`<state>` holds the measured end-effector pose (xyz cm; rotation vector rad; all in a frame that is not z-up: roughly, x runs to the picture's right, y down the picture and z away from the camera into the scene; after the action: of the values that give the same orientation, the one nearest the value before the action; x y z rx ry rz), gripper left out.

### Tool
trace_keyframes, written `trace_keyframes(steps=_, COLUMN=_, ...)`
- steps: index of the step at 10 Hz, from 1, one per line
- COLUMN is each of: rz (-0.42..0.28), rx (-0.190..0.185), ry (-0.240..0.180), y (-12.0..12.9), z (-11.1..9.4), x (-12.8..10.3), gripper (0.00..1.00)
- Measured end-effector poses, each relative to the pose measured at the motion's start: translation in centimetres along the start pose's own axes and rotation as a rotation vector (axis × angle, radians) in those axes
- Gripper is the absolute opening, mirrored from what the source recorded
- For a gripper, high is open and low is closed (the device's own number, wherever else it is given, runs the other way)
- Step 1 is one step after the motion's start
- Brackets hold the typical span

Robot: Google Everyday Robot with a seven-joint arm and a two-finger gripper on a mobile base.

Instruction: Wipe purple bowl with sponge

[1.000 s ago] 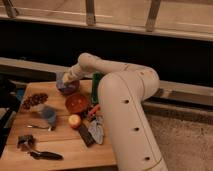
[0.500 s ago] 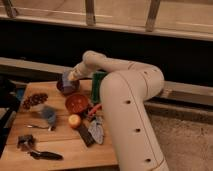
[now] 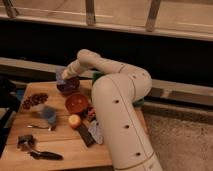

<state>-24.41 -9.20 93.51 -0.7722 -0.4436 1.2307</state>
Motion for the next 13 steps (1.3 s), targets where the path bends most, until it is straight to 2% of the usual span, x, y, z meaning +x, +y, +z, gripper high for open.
trace_keyframes(steps=2, rz=-0.014, rx=-0.030, ry=0.012, y=1.2, z=0.8, x=0.6, gripper=0.00)
trace_keyframes(steps=3, rz=-0.019, rx=-0.028, ry=0.018, y=1.3, z=0.4, x=1.1, gripper=0.00)
trace_keyframes(steps=6, rz=-0.003, rx=0.020, ry=0.041, y=-0.6, z=-2.2, x=3.7, gripper=0.00)
trace_keyframes(steps=8, rz=0.011, rx=0.048, ry=0.046, y=-2.1, z=-3.2, x=4.3, gripper=0.00)
trace_keyframes(steps=10, rz=0.004, rx=0.058, ry=0.047, y=-2.7, z=-3.2, x=3.6, gripper=0.00)
trace_keyframes(steps=13, rz=-0.017, rx=0.050, ry=0.046, y=-1.7, z=-0.5, x=0.6, gripper=0.00)
